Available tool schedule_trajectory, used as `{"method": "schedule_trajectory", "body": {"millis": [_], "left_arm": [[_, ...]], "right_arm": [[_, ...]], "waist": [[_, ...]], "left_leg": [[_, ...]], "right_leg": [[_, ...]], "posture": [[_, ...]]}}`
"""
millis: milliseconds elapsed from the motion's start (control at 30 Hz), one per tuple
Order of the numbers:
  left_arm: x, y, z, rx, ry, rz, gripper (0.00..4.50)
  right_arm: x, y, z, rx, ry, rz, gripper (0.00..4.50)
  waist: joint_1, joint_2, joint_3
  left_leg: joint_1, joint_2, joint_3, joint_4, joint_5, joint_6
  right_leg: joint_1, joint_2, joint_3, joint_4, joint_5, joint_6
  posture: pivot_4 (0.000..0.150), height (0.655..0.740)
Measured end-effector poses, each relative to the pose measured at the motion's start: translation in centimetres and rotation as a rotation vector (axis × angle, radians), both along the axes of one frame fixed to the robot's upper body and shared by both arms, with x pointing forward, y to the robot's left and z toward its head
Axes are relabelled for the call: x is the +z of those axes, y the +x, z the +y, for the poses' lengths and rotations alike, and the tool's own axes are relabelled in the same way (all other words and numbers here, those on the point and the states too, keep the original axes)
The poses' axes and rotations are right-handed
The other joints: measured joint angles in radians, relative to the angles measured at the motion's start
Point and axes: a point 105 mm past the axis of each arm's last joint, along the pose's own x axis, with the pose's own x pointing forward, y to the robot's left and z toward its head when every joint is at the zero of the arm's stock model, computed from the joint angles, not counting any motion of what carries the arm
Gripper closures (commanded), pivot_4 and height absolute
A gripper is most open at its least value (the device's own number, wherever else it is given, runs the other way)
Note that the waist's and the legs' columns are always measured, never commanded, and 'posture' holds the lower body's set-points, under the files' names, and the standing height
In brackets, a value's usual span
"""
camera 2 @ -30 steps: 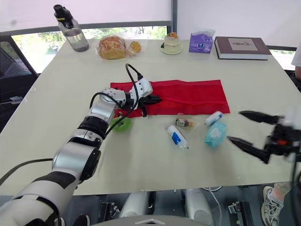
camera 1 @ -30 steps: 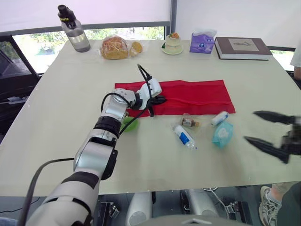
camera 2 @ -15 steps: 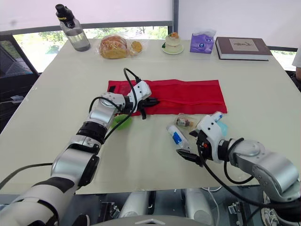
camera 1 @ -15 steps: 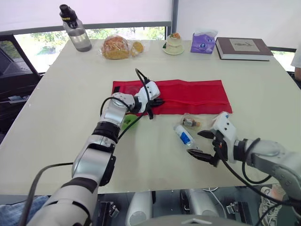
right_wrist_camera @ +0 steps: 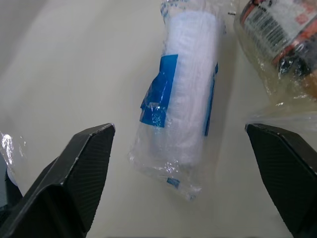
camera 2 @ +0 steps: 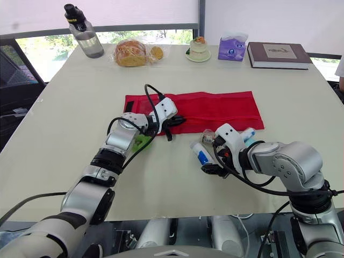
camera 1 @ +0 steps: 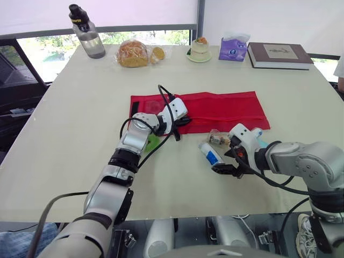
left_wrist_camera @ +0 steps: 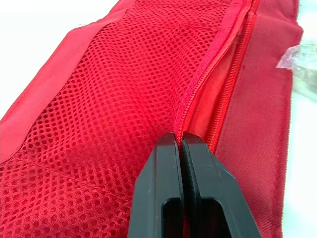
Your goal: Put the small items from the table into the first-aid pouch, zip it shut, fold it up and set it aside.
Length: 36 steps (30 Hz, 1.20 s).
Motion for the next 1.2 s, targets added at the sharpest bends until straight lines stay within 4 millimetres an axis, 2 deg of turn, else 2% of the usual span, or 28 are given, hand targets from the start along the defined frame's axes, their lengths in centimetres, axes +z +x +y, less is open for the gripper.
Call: {"method": "schedule_trajectory", "body": {"millis": [67, 233, 500, 667, 800, 900, 1200], "left_arm": [[0.1, 0.0, 0.0, 0.004, -0.001, -0.003, 4.5], [0.1, 0.1, 0.0, 0.009, -0.002, -0.006, 4.5], [0.1, 0.2, -0.1, 0.006, -0.002, -0.001, 4.5], [0.8, 0.4, -0.5, -0.017, -0.005, -0.019, 4.5], [1.2, 0.4, -0.7, -0.027, -0.023, -0.025, 4.5], [1.3, 0.3, -0.8, -0.034, -0.034, -0.031, 4.5], [1.8, 0.2, -1.8, -0.054, -0.07, -0.062, 4.5]], "right_arm": [[-0.3, -0.2, 0.1, 0.011, -0.012, 0.008, 1.95], [-0.8, -0.4, 0.2, 0.021, -0.039, -0.018, 4.39], [-0.8, -0.8, 0.1, 0.007, -0.01, -0.06, 4.46], [1.5, -0.8, 0.2, -0.012, 0.166, -0.022, 4.46], [2.9, 0.6, 0.2, -0.053, 0.291, 0.008, 4.46], [3.2, 2.0, 0.2, -0.093, 0.32, 0.039, 4.46], [2.8, 5.9, -2.2, -0.231, 0.247, 0.16, 4.46]], "waist": [[-0.001, 0.0, 0.0], [-0.001, 0.0, 0.0], [-0.001, 0.0, 0.0], [-0.001, 0.0, 0.0], [-0.002, 0.0, 0.0], [-0.002, 0.0, 0.0], [-0.001, 0.0, 0.0]], "left_leg": [[0.0, 0.0, 0.0, 0.0, 0.0, 0.0], [0.0, 0.0, 0.0, 0.0, 0.0, 0.0], [0.0, 0.0, 0.0, 0.0, 0.0, 0.0], [0.0, 0.0, 0.0, 0.0, 0.0, 0.0], [0.0, 0.0, 0.0, 0.0, 0.0, 0.0], [0.0, 0.0, 0.0, 0.0, 0.0, 0.0], [0.0, 0.0, 0.001, -0.002, 0.0, 0.0]], "right_leg": [[0.0, 0.0, 0.0, 0.0, 0.0, 0.0], [0.0, 0.0, 0.0, 0.0, 0.0, 0.0], [0.0, 0.0, 0.0, 0.0, 0.0, 0.001], [0.0, 0.0, 0.0, 0.0, 0.0, 0.0], [0.0, 0.0, 0.0, 0.0, 0.0, 0.0], [0.0, 0.0, 0.0, 0.0, 0.0, 0.0], [-0.001, 0.0, 0.0, -0.001, 0.0, 0.0]], "posture": [[0.15, 0.74], [0.15, 0.74], [0.15, 0.74], [0.15, 0.74], [0.15, 0.74], [0.15, 0.74], [0.15, 0.74]]}}
